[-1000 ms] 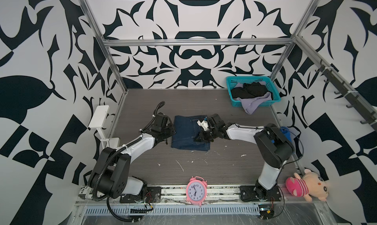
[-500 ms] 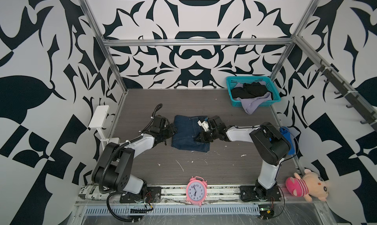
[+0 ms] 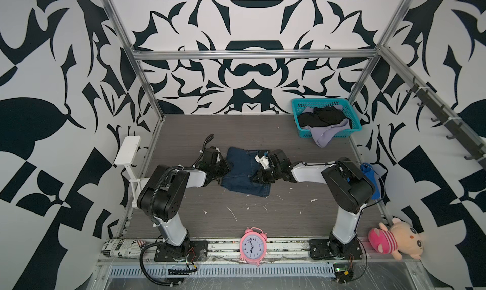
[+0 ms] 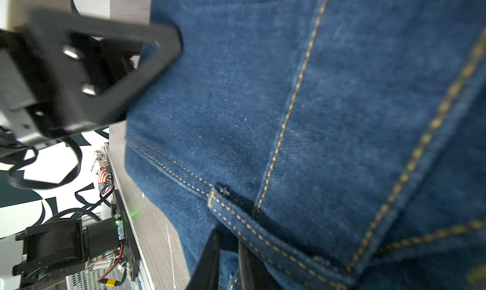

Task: Fold and stack skirts
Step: Move the skirt to the top-left of the table.

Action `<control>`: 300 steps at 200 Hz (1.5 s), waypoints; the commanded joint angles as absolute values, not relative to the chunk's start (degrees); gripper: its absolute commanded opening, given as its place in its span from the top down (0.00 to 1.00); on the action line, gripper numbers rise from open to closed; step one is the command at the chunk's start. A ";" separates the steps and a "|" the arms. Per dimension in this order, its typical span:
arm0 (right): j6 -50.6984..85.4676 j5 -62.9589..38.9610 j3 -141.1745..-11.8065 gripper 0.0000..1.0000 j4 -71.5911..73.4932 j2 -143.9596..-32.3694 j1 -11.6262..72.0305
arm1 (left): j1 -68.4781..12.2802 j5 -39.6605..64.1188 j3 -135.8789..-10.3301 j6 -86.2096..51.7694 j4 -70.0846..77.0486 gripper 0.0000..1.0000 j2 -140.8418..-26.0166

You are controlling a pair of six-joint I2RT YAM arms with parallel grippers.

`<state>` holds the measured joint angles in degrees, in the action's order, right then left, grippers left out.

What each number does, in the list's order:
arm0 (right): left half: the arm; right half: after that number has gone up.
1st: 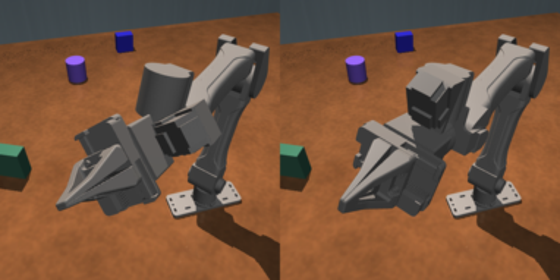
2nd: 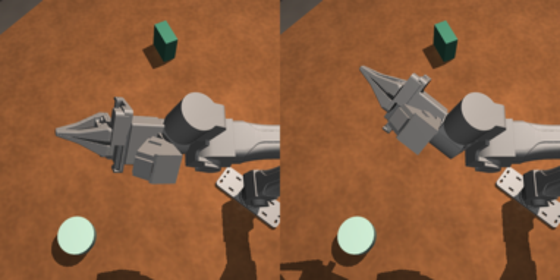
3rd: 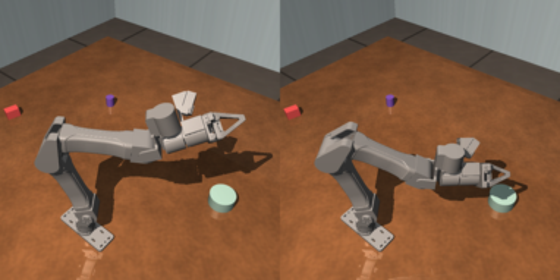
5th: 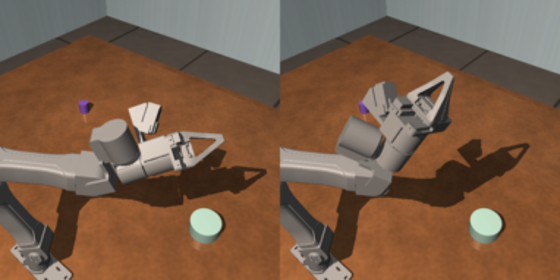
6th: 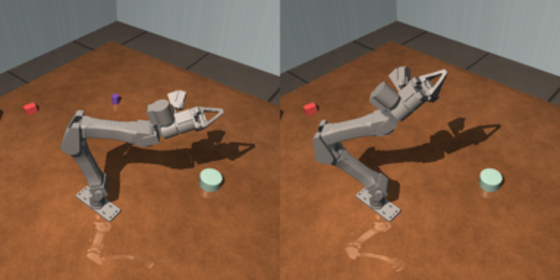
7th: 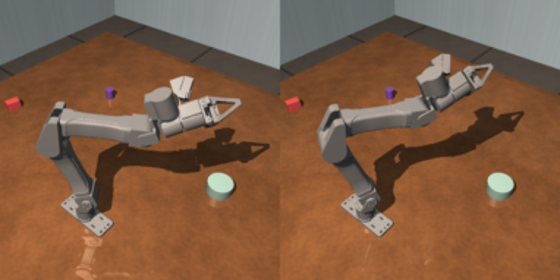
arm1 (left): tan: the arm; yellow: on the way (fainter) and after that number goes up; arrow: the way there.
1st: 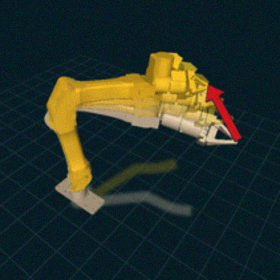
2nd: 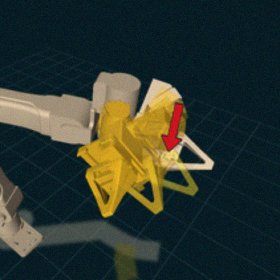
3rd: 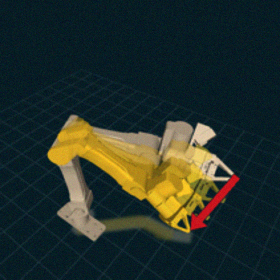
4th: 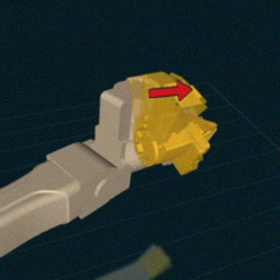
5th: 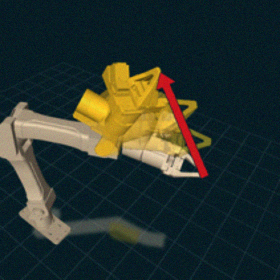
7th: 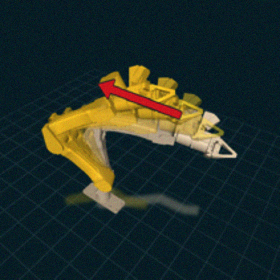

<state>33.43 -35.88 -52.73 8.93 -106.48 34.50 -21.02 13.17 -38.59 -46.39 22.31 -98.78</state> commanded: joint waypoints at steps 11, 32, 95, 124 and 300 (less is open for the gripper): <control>32.19 -28.94 -50.88 0.81 2.21 -106.46 34.84 | -21.70 13.78 -36.30 -47.30 20.22 0.92 -97.28; 32.21 -29.01 -51.92 0.81 1.22 -105.08 34.80 | -21.69 13.98 -38.30 -46.21 16.76 1.00 -96.31; 30.19 -29.17 -56.05 0.62 -1.33 -94.85 33.32 | -21.14 8.13 -47.57 -35.74 3.40 1.00 -92.60; 31.50 -29.10 -55.96 0.35 1.48 -90.39 30.14 | -19.59 2.22 -58.74 -23.06 -8.90 1.00 -94.05; 23.78 -28.09 -57.78 0.04 -3.12 -91.24 27.59 | 6.65 -15.08 -111.87 12.22 -21.04 1.00 -130.32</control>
<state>25.23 -28.58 -55.77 -2.17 -91.77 27.42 4.19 -10.24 -105.65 7.92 -20.67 -126.23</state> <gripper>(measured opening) 0.956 0.127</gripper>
